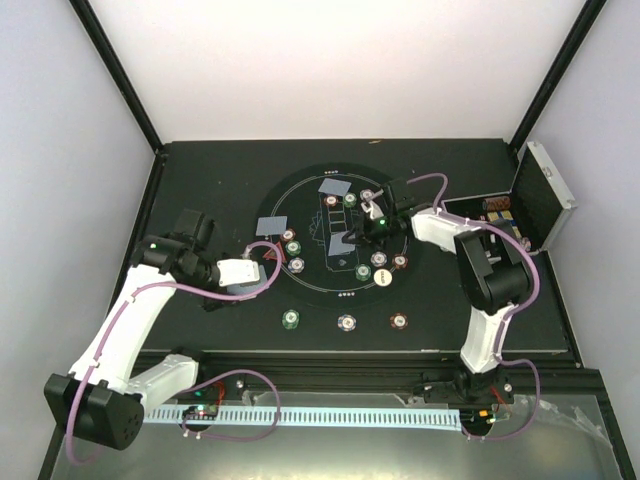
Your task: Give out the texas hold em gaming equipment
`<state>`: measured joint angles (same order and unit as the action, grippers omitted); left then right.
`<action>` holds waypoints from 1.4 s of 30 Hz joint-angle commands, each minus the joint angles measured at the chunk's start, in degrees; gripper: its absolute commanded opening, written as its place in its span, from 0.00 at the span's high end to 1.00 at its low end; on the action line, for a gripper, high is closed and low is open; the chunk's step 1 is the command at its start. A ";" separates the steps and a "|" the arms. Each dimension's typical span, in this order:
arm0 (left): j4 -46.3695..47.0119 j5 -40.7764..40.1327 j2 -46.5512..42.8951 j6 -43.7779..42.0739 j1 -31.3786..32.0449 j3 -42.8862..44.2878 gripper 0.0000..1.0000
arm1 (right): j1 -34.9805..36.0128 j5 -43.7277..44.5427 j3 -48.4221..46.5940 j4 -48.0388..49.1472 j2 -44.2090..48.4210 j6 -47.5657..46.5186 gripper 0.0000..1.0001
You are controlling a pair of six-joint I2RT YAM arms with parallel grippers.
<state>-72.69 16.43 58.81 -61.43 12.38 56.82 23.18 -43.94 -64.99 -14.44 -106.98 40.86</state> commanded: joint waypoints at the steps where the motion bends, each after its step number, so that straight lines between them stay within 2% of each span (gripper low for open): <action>1: -0.36 -0.72 -0.80 -1.03 -0.25 0.86 0.98 | -2.08 3.98 -4.66 -7.85 -3.49 -5.90 0.97; 5: -0.30 -1.13 -0.78 -1.24 -0.25 0.93 0.98 | -3.16 7.18 -8.50 -12.89 -5.93 -8.95 0.93; 12: -0.44 -1.00 -0.65 -1.37 -0.25 1.02 0.98 | -3.57 12.83 -11.56 -19.67 -6.57 -12.85 0.75; 21: -0.86 -0.88 -0.57 -1.50 -0.25 1.41 0.98 | -3.69 27.42 -15.18 -28.22 -0.77 -15.56 0.69; 26: -0.91 -0.84 -0.67 -1.50 -0.25 1.50 0.98 | -2.48 26.49 -15.91 -26.21 0.31 -14.35 0.65; 32: -0.96 -0.61 -0.68 -1.17 -0.25 1.32 0.98 | 3.18 28.46 -24.86 -27.09 -8.25 -13.60 0.65; 42: -1.05 -0.73 -0.79 -1.13 -0.17 1.17 0.98 | 5.44 30.46 -34.56 -26.65 -19.45 -12.32 0.66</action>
<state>-72.82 15.46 58.83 -62.13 12.38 56.82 28.34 -16.08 -97.08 -40.64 -124.11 27.75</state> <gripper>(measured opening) 0.674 0.341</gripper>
